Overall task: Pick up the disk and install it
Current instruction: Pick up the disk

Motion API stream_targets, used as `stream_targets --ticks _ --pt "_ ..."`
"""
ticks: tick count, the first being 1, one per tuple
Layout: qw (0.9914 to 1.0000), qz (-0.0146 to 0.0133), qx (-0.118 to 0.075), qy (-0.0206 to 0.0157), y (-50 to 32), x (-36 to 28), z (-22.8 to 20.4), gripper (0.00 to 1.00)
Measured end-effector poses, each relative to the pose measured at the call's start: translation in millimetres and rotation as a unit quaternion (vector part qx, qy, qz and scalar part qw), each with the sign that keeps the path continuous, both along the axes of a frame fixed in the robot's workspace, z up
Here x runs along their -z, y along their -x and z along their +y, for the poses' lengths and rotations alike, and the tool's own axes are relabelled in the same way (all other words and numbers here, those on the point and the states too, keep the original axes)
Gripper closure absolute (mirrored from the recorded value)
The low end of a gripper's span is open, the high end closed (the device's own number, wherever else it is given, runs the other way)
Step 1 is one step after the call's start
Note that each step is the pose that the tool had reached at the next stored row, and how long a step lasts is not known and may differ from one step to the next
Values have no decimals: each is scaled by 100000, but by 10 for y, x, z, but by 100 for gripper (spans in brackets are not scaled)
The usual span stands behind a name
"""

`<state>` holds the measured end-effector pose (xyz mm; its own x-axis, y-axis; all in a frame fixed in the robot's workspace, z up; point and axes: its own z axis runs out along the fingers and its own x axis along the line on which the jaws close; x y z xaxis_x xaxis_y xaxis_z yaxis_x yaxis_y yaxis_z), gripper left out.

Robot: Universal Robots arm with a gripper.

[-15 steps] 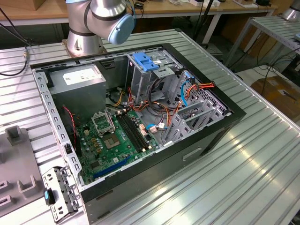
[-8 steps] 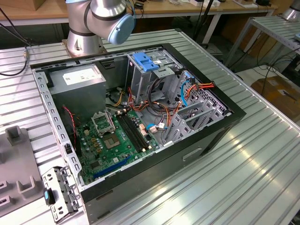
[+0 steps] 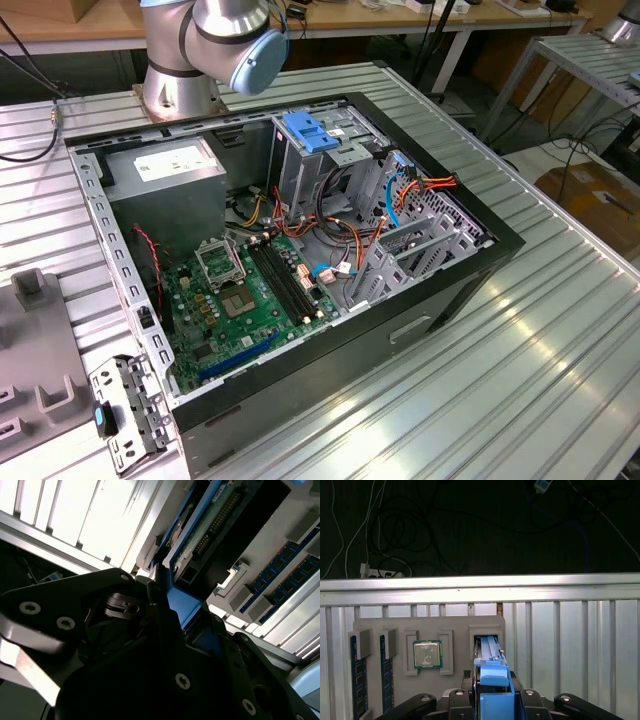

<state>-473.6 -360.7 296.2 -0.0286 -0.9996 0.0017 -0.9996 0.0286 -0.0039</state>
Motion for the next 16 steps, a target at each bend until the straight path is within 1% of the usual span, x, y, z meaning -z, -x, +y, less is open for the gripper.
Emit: stream_targets --ticks 8,16 --pt "100000 -16 2 -7 0 4 0 63" --pt "100000 -5 3 0 0 -46 0 63"
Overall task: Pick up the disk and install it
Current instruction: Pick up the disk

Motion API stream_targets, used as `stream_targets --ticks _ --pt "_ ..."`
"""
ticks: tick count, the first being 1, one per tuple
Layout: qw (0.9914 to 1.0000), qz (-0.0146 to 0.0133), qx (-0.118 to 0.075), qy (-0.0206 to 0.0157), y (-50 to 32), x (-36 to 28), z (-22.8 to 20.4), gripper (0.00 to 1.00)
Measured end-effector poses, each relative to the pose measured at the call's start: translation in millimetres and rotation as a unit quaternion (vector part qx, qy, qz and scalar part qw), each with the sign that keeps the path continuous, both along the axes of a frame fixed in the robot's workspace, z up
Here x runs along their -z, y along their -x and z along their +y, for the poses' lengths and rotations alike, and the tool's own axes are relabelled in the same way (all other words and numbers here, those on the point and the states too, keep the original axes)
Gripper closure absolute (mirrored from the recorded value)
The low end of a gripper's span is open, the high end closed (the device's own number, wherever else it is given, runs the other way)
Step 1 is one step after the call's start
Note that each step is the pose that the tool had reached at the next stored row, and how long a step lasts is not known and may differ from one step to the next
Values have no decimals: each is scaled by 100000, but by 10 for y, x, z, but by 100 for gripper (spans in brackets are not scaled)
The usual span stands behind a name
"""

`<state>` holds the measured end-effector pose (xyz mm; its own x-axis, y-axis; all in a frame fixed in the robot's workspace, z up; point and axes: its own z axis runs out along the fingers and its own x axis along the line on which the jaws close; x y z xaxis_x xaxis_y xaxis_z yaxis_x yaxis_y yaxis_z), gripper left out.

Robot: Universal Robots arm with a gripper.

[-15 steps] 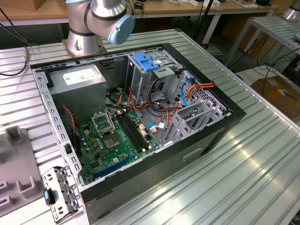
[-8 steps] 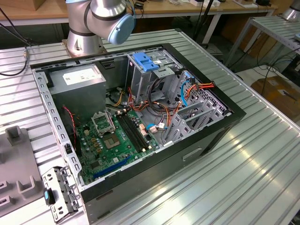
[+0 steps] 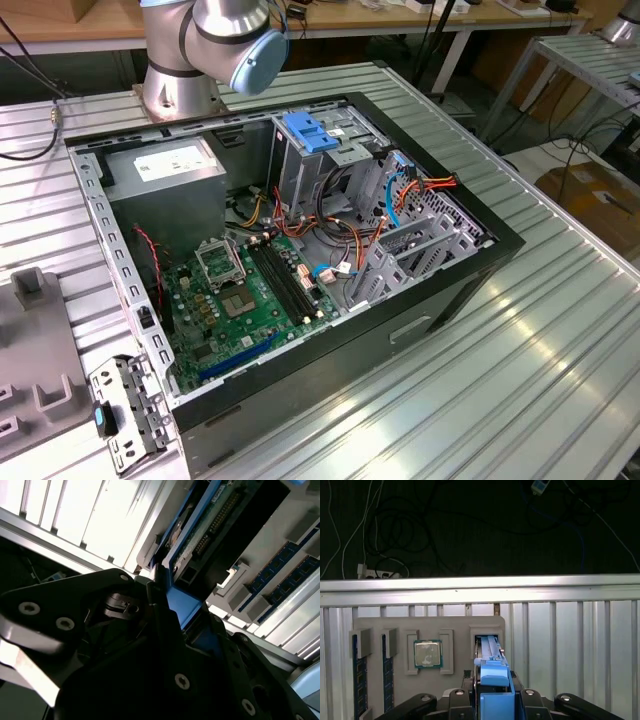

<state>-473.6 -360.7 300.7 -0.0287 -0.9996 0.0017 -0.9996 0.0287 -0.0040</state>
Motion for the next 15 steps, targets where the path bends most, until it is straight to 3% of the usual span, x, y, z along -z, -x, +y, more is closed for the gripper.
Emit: stream_targets --ticks 15 --pt "100000 -2 0 -3 0 -81 0 63"
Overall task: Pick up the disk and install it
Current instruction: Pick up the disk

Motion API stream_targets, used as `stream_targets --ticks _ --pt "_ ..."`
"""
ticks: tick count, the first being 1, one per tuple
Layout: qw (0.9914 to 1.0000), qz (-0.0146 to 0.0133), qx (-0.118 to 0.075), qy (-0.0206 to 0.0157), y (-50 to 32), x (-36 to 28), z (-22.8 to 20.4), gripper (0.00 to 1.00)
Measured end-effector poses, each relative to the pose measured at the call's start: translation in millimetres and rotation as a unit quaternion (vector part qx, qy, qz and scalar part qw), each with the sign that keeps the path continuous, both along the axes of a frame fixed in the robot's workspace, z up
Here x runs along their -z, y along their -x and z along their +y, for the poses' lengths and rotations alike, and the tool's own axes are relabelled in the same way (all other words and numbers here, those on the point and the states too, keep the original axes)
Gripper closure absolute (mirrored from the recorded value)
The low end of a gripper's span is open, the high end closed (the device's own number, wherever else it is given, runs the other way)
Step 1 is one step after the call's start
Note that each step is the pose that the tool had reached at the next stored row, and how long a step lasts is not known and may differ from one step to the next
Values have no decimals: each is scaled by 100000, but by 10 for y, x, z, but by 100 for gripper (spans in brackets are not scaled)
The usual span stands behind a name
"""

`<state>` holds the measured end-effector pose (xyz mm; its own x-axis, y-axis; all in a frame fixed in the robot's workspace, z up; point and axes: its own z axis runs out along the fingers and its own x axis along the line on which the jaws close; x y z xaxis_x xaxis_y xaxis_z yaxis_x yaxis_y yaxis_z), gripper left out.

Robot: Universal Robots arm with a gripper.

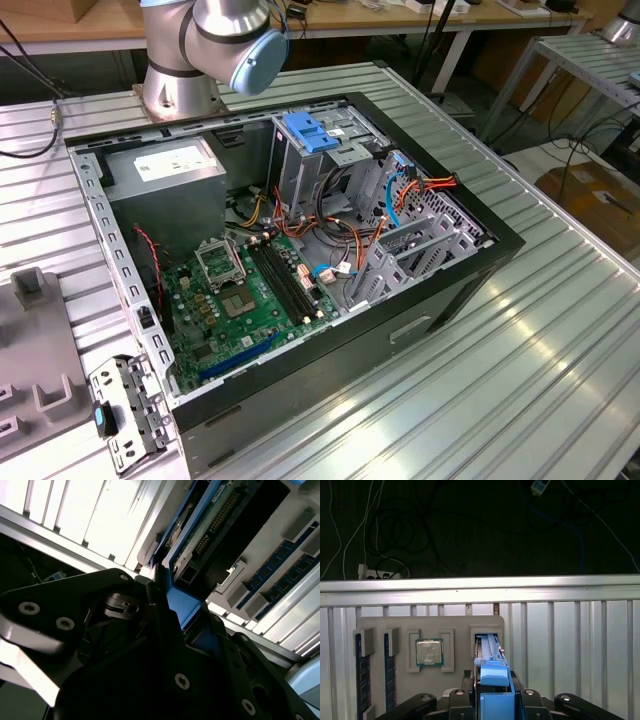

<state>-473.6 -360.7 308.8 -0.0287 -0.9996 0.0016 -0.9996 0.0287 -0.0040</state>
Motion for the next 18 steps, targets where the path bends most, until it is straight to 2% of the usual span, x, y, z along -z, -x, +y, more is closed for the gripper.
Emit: stream_targets --ticks 7,18 --pt "100000 3 1 4 0 -65 0 63" --pt "100000 0 1 0 0 -204 0 63"
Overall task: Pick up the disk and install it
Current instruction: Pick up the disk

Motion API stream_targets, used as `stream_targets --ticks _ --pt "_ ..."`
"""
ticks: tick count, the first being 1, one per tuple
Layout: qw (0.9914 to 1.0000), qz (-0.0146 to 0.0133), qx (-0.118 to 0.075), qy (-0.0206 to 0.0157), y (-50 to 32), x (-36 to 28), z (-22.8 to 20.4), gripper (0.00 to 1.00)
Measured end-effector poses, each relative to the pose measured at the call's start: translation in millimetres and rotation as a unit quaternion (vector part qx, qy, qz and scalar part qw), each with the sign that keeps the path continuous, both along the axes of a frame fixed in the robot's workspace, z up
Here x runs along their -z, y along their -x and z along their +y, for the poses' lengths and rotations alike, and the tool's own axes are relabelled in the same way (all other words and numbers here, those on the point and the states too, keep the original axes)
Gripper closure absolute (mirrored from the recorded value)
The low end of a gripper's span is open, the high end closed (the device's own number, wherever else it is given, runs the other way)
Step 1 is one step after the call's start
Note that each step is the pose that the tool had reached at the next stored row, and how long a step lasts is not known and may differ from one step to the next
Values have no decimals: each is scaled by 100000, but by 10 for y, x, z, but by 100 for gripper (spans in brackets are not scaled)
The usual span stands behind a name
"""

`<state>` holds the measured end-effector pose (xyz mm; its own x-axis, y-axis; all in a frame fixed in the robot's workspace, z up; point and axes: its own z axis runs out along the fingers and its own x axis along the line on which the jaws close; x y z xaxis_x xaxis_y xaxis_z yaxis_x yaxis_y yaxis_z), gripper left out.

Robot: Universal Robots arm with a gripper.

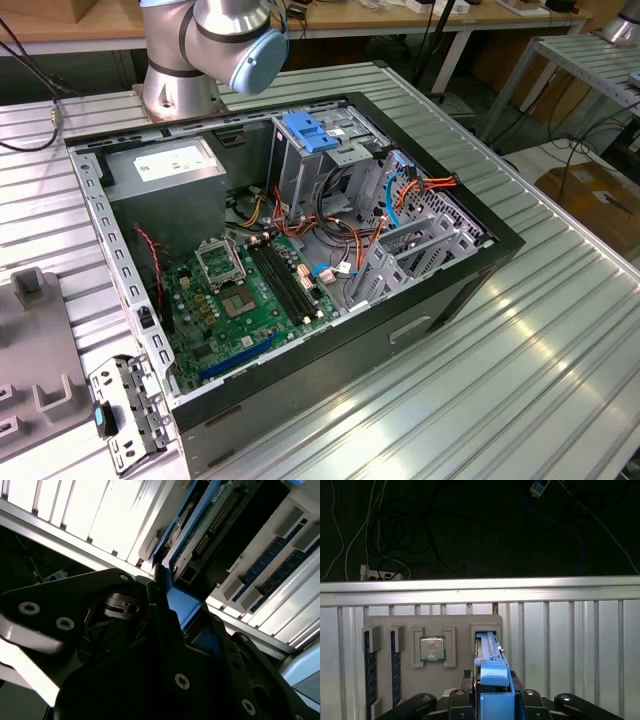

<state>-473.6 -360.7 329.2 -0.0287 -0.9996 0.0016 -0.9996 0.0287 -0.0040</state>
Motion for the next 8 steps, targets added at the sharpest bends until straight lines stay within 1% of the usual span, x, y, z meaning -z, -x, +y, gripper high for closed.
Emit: stream_targets --ticks 4,5,6,8 --pt "100000 5 2 3 0 -45 0 63" --pt "100000 1 2 1 0 -64 0 63" --pt "100000 2 -2 4 0 -101 0 63" --pt "100000 -1 -2 2 0 -125 0 63"
